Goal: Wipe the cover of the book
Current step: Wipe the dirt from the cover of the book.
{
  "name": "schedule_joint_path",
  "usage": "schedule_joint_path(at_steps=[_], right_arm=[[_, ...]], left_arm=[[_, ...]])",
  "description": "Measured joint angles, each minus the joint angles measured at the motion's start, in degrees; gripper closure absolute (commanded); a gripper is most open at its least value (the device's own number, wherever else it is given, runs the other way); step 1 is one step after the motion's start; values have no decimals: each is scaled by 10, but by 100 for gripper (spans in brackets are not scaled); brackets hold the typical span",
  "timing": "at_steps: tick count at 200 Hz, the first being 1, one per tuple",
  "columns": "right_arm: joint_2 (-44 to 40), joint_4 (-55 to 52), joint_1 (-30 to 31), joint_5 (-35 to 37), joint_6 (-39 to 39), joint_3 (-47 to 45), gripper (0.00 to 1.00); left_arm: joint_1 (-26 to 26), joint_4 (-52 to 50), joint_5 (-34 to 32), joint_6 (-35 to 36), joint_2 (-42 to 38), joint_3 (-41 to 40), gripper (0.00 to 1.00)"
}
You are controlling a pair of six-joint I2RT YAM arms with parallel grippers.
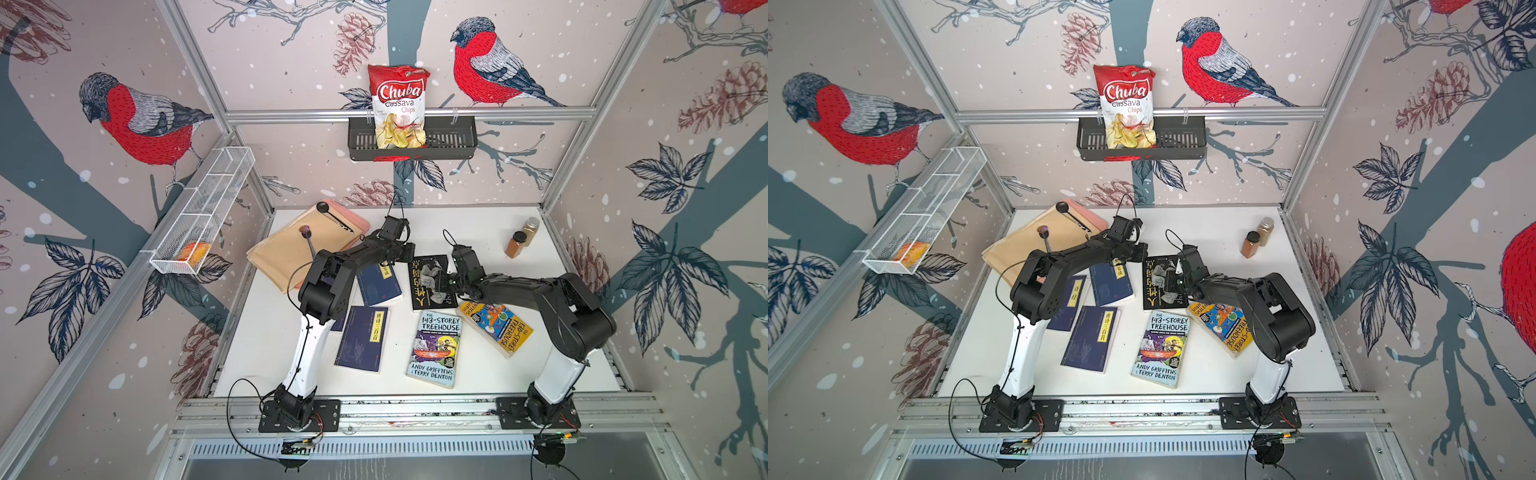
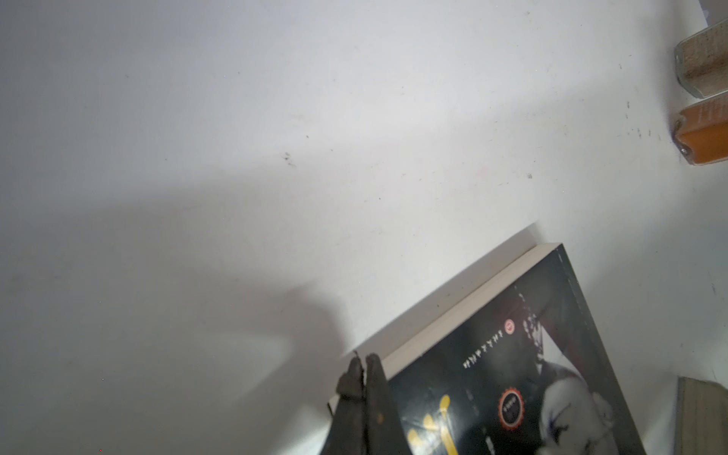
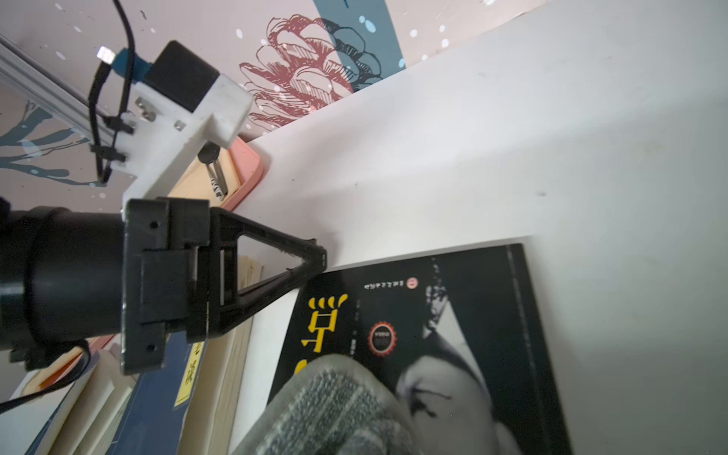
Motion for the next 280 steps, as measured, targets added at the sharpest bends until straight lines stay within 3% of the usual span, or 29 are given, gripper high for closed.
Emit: schedule_joint_path(at_steps=[52,106,151,211,280], right_arm=[[2,-32,-9,45,1,2,96],[93,72,-21,42,4,46,97],[119,135,-20,37,18,48,97],[136,144,-21,28,20,71,97],[61,84,-17,44,18,18,94]], left_arm=[[-2,17,-10,5,-5,-14,100],[-9,0,-23,20,-65,-57,100],[-12,0,-30,32,-102,-76,99],[-25,-23,-30,35,-59,-64,100],[-23,-11,-24,31,-22,-23,100]])
